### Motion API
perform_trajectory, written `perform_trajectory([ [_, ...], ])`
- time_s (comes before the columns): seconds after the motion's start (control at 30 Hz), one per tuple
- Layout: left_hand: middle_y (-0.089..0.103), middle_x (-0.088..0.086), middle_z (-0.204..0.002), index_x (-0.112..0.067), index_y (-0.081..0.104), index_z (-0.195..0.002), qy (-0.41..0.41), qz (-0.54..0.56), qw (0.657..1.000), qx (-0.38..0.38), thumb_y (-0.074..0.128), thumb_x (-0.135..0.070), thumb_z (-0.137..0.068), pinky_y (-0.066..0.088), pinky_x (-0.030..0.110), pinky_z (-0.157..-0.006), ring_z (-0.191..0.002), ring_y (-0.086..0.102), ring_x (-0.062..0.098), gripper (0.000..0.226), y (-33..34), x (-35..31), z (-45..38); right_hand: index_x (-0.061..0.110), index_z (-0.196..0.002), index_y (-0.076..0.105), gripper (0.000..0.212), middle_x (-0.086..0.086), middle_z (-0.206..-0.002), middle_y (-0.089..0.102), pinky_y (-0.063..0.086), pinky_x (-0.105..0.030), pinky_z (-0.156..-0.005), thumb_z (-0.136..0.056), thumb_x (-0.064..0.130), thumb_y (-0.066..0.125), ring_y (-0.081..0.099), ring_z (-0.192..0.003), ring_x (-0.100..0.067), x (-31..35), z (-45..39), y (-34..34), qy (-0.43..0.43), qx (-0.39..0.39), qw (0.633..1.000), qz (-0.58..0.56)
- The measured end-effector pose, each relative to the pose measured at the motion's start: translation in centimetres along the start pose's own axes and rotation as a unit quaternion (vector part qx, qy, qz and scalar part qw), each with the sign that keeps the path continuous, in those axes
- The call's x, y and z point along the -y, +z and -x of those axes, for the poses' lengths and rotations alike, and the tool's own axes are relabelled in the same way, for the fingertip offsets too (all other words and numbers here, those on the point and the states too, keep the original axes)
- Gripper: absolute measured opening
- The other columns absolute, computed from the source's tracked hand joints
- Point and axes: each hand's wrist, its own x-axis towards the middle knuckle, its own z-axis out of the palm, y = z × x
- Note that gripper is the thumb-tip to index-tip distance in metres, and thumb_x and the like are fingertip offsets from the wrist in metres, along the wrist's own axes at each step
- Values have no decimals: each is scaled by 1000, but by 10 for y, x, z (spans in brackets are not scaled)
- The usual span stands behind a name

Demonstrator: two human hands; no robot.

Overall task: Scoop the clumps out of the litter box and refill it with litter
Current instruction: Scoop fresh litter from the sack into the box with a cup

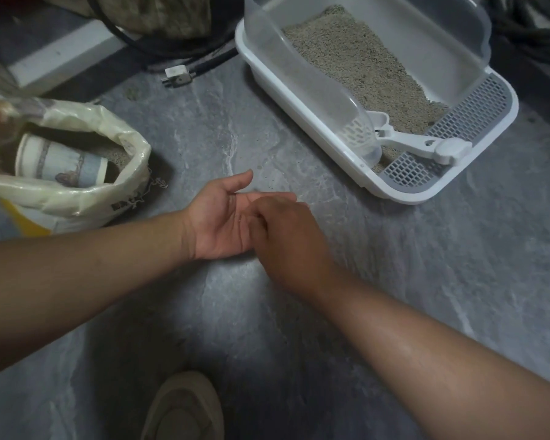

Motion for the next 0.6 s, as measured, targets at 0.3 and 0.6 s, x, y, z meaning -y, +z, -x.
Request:
perform_trajectory([
  [0.3,58,31,-136,12,58,-132,31,46,998,-30,35,-49,-103,50,51,-103,-124,61,43,72,-18,-2,3,13,-123,62,36,-8,-115,61,52,-40,-79,-95,28,46,58,-103,-27,-65,24,-17,30,-27,993,114],
  [0.6,57,33,-136,14,55,-133,21,40,998,-48,37,-49,-102,49,55,-102,-124,60,46,72,-21,1,7,6,-146,47,57,-19,-156,38,32,-53,-114,-91,21,38,35,-144,-39,-95,39,6,-20,132,956,262],
])
